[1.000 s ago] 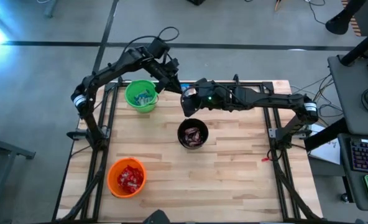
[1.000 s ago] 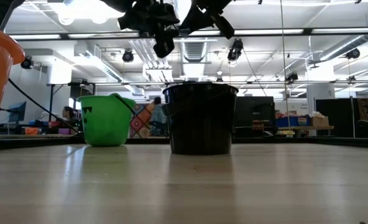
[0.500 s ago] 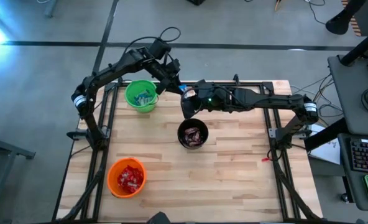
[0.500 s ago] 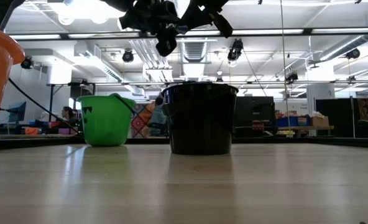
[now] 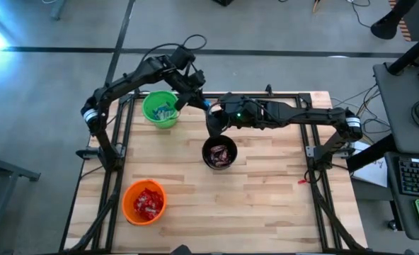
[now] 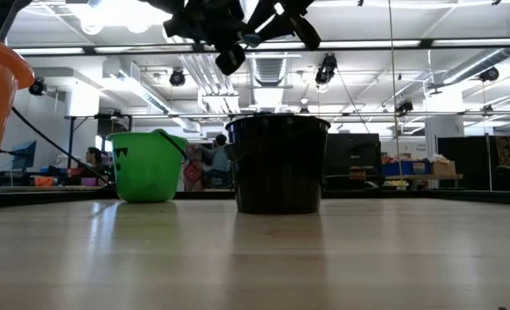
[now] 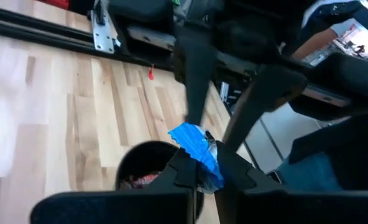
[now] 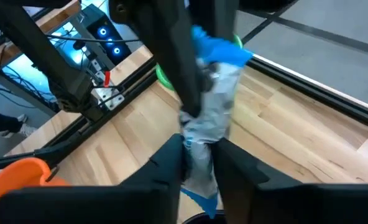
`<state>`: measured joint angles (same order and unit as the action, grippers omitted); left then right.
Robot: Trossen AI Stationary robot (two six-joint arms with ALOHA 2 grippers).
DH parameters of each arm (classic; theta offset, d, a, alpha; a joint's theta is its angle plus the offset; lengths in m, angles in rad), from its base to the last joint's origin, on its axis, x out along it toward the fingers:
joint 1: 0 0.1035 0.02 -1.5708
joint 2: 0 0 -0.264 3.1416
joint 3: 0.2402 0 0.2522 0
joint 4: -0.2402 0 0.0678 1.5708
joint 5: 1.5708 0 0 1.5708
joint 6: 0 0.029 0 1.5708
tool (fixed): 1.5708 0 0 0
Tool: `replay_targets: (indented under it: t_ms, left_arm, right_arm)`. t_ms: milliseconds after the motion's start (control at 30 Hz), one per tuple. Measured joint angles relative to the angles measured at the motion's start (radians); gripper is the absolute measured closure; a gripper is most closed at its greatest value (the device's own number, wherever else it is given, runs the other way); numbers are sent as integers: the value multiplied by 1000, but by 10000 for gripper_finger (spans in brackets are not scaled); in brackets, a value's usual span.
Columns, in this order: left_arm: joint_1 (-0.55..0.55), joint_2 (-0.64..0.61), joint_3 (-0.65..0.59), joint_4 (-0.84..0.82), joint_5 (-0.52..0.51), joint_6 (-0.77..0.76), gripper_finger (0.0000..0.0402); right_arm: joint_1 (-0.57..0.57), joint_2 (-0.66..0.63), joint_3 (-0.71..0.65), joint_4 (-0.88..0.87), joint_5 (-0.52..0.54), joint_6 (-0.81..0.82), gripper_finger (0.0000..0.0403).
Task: Sort candy
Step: Put the white chocolate into the green bucket
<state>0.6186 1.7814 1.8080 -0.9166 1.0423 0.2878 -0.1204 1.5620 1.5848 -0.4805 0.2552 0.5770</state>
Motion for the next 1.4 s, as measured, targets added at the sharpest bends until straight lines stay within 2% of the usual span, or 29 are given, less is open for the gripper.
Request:
replay_targets:
  t_ms: [167, 300, 467, 633, 767, 933, 1033, 1233, 1400]
  left_arm:
    - [-2, -10, 0, -108, -15, 64, 400]
    - [-5, -13, 0, -125, -25, 71, 400]
    - [4, -22, 0, -195, -46, 91, 401]
    - [49, -37, 0, -320, -197, 129, 401]
    - [96, -39, 0, -371, -227, 144, 401]
    - [172, -40, 0, -413, -387, 147, 401]
    - [229, -40, 0, -450, -440, 146, 401]
    - [335, -41, 0, -469, -489, 120, 401]
    - [379, -42, 0, -478, -651, 92, 401]
  right_arm:
    - [0, 0, 0, 0, -1, -6, 272]
    - [1, 0, 0, -3, 0, -9, 227]
    - [0, -20, 2, -77, 3, -75, 193]
    - [-6, -42, 2, -210, 15, -76, 187]
    - [-4, -49, 2, -297, 20, -73, 188]
    - [-5, -49, 2, -452, 97, -54, 188]
    - [-5, -49, 2, -520, 152, -18, 188]
    - [-5, -49, 2, -560, 191, 7, 188]
    - [-5, -49, 2, -559, 191, 16, 188]
